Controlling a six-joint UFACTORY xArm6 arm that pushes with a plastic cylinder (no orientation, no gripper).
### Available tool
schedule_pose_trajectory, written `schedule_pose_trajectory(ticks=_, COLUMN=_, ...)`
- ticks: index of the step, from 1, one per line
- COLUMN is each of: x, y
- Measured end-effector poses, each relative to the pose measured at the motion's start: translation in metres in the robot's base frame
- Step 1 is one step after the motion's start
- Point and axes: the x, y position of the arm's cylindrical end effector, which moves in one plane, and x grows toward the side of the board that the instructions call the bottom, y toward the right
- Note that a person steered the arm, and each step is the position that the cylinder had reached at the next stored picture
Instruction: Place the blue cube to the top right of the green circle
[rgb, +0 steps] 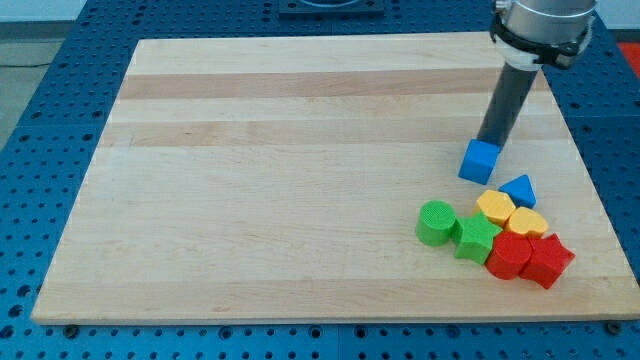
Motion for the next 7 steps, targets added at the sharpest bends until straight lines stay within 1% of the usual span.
schedule_pose_trajectory(ticks=2, x=-0.003, y=-0.01)
schedule_pose_trajectory(ticks=7, x=0.04, y=-0.013)
